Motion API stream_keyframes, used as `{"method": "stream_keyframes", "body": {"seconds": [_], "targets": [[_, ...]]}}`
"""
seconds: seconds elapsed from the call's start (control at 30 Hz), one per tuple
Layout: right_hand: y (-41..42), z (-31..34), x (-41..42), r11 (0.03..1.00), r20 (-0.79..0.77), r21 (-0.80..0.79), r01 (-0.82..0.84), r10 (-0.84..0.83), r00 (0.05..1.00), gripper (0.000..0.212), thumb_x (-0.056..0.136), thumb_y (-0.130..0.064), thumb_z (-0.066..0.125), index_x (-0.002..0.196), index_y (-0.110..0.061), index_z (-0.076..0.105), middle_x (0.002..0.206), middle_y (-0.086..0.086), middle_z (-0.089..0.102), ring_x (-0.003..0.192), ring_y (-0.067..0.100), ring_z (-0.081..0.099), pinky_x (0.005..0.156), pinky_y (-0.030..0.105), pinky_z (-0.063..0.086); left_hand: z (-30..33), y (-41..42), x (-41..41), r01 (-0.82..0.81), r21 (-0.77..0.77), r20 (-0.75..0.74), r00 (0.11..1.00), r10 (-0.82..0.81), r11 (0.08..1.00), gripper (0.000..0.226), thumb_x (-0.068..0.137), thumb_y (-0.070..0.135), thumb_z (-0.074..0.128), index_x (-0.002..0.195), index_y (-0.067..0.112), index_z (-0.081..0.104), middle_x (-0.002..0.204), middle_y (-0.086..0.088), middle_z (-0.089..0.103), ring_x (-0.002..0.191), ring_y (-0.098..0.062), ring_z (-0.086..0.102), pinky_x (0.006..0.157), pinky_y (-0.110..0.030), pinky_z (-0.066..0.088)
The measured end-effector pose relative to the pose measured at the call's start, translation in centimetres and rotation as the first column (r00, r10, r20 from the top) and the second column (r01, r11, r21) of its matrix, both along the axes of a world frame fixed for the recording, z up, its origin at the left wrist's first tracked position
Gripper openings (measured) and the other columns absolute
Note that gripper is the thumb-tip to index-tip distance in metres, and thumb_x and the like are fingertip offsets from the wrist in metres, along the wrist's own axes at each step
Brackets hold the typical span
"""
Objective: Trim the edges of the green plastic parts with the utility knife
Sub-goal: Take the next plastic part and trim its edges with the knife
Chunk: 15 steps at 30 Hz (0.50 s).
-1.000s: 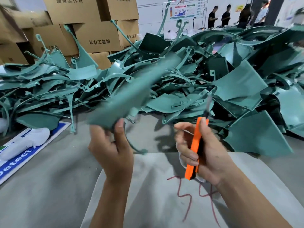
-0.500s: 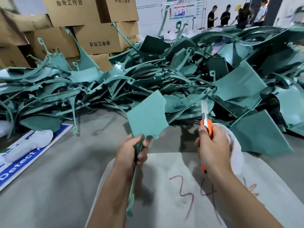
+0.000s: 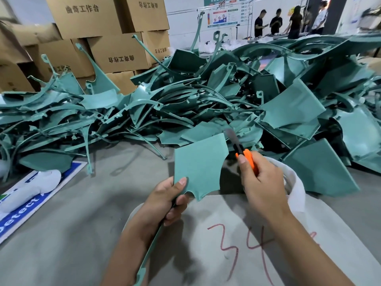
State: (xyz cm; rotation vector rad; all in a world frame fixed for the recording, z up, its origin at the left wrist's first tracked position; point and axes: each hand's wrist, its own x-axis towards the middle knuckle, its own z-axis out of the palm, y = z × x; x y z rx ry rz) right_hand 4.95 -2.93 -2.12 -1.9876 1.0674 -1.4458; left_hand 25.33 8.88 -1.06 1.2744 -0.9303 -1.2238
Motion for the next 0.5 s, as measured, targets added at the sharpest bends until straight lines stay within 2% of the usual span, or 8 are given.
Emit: {"method": "stream_keyframes", "body": {"seconds": [0.03, 0.1, 0.13, 0.2, 0.3, 0.4, 0.5], "targets": [[-0.1, 0.0, -0.1, 0.997, 0.04, 0.073, 0.006, -0.009, 0.999, 0.04, 0.103, -0.052, 0.048, 0.071, -0.03, 0.038, 0.06, -0.002, 0.044, 0.059, 0.016, 0.041, 0.062, 0.035, 0.04, 0.0, 0.1, 0.1, 0.004, 0.004, 0.0, 1.0, -0.004, 1.0, 0.03, 0.108, 0.029, 0.045, 0.082, 0.014, 0.043, 0.058, 0.003, 0.042, 0.033, -0.005, 0.024, 0.032, -0.012, 0.021], [-0.1, 0.2, -0.3, 0.979, 0.154, 0.186, -0.083, 0.054, 0.987, 0.045, 0.1, -0.057, 0.049, 0.073, -0.022, 0.039, 0.062, 0.008, 0.041, 0.061, 0.036, 0.042, 0.063, 0.06, 0.042, 0.1, 0.1, 0.2, 0.001, 0.01, 0.012, 1.0, -0.001, 1.0, 0.032, 0.108, 0.029, 0.044, 0.081, 0.013, 0.04, 0.053, 0.006, 0.041, 0.031, -0.004, 0.023, 0.031, -0.012, 0.021], [0.0, 0.3, -0.4, 0.973, 0.186, 0.193, -0.127, 0.091, 0.978, 0.046, 0.099, -0.057, 0.049, 0.074, -0.019, 0.04, 0.064, 0.015, 0.042, 0.061, 0.04, 0.043, 0.062, 0.063, 0.041, 0.1, 0.2, 0.3, 0.004, 0.011, 0.015, 1.0, -0.004, 1.0, 0.032, 0.108, 0.029, 0.043, 0.08, 0.013, 0.039, 0.05, 0.007, 0.041, 0.031, -0.004, 0.023, 0.031, -0.012, 0.021], [0.5, 0.8, -0.6, 0.977, 0.146, 0.106, -0.186, 0.17, 0.975, 0.046, 0.102, -0.053, 0.048, 0.075, -0.017, 0.045, 0.063, 0.013, 0.048, 0.061, 0.039, 0.045, 0.062, 0.059, 0.043, 0.2, 0.2, 0.3, 0.018, 0.006, -0.002, 1.0, -0.018, 1.0, 0.033, 0.109, 0.03, 0.041, 0.08, 0.013, 0.037, 0.047, 0.006, 0.04, 0.03, -0.003, 0.022, 0.03, -0.012, 0.021], [1.1, 1.0, -0.4, 0.967, 0.05, 0.031, -0.251, 0.249, 0.967, 0.047, 0.107, -0.046, 0.049, 0.075, -0.013, 0.047, 0.061, 0.008, 0.05, 0.057, 0.028, 0.048, 0.059, 0.045, 0.041, 0.2, 0.3, 0.4, 0.041, -0.009, -0.047, 0.998, -0.041, 0.999, 0.033, 0.109, 0.031, 0.042, 0.08, 0.014, 0.037, 0.049, 0.007, 0.04, 0.031, -0.003, 0.023, 0.03, -0.012, 0.022], [0.7, 0.5, 0.0, 0.978, 0.029, 0.116, -0.175, 0.173, 0.985, 0.047, 0.108, -0.041, 0.052, 0.074, -0.009, 0.049, 0.062, 0.012, 0.055, 0.059, 0.028, 0.051, 0.061, 0.046, 0.043, 0.1, 0.3, 0.3, 0.03, -0.026, -0.071, 0.997, -0.032, 0.999, 0.031, 0.107, 0.031, 0.045, 0.081, 0.015, 0.038, 0.055, 0.006, 0.04, 0.032, -0.003, 0.024, 0.031, -0.012, 0.022], [0.4, 0.3, -0.1, 0.932, 0.179, 0.297, -0.209, 0.16, 0.971, 0.037, 0.109, -0.037, 0.05, 0.083, -0.01, 0.054, 0.063, 0.01, 0.06, 0.054, 0.027, 0.05, 0.054, 0.042, 0.043, -0.2, -0.2, -0.3, -0.142, -0.115, -0.127, 0.984, 0.127, 0.983, 0.025, 0.102, 0.032, 0.052, 0.081, 0.019, 0.05, 0.064, 0.001, 0.042, 0.036, -0.005, 0.024, 0.031, -0.013, 0.022]]}}
